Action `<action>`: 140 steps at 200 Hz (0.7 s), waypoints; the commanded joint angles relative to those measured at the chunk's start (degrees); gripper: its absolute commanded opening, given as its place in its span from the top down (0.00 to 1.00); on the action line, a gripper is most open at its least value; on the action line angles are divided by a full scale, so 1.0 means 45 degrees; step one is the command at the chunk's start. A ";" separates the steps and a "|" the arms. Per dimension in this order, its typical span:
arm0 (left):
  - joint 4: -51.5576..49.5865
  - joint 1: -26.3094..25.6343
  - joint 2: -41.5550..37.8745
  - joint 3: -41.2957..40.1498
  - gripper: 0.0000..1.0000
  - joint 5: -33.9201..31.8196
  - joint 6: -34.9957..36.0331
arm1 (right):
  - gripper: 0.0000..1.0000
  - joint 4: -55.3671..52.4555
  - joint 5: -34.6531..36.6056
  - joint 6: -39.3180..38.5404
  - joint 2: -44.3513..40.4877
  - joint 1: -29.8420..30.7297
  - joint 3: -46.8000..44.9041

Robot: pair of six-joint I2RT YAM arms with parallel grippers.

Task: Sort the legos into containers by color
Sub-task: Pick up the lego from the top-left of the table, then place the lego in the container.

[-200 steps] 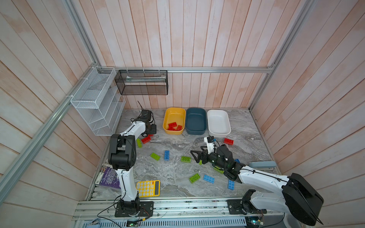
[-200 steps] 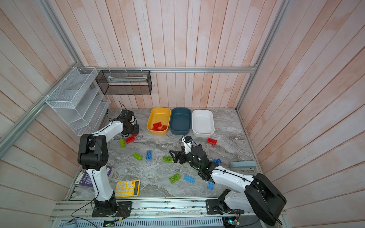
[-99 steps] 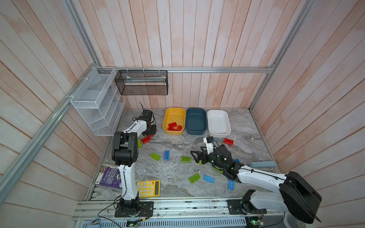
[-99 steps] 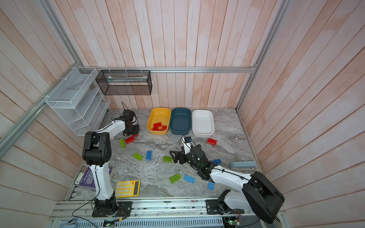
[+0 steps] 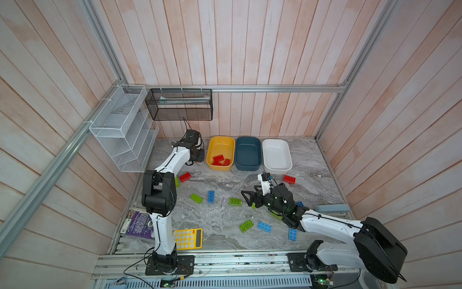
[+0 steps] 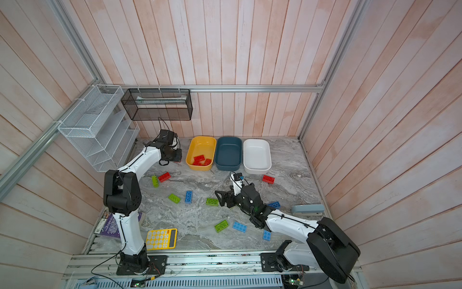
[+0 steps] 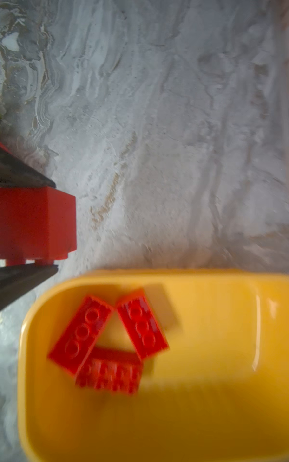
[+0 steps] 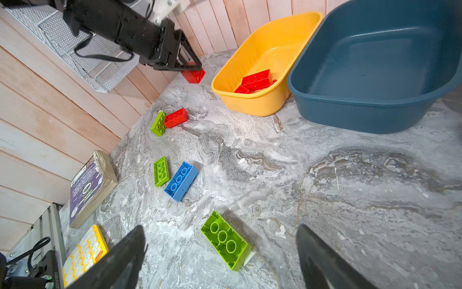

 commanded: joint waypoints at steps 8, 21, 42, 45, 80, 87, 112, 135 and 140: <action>-0.0632 -0.0740 -0.0151 0.1112 0.60 0.0297 -0.0177 | 0.06 0.0127 0.0299 -0.0105 -0.0181 0.0104 0.0019; -0.0914 -0.1134 0.0271 0.1793 0.60 0.0343 -0.0177 | 0.06 0.0078 0.0354 -0.0132 -0.0255 0.0094 0.0005; -0.1328 -0.1677 0.1090 0.2960 0.60 0.0402 -0.0177 | 0.06 -0.0065 0.0443 -0.0181 -0.0404 0.0129 0.0004; -0.1398 -0.1752 0.1215 0.3153 0.60 0.0421 -0.0182 | 0.06 -0.0085 0.0450 -0.0182 -0.0440 0.0114 0.0013; -0.2113 -0.2086 0.2556 0.4923 0.59 0.0159 -0.0177 | 0.06 -0.0231 0.0650 -0.0234 -0.0870 0.0126 -0.0079; -0.2180 -0.2104 0.2748 0.5170 0.58 0.0153 -0.0176 | 0.06 -0.0271 0.0657 -0.0259 -0.0923 0.0125 -0.0097; -0.2361 -0.2118 0.3193 0.5785 0.56 0.0172 -0.0568 | 0.06 -0.0283 0.0665 -0.0244 -0.1041 0.0113 -0.0158; -0.2430 -0.2163 0.3372 0.6151 0.49 0.0228 -0.0536 | 0.05 -0.0400 0.0800 -0.0298 -0.1078 0.0112 -0.0117; -0.2454 -0.2160 0.3391 0.6214 0.46 0.0214 -0.0539 | 0.04 -0.0465 0.0838 -0.0271 -0.1091 0.0107 -0.0113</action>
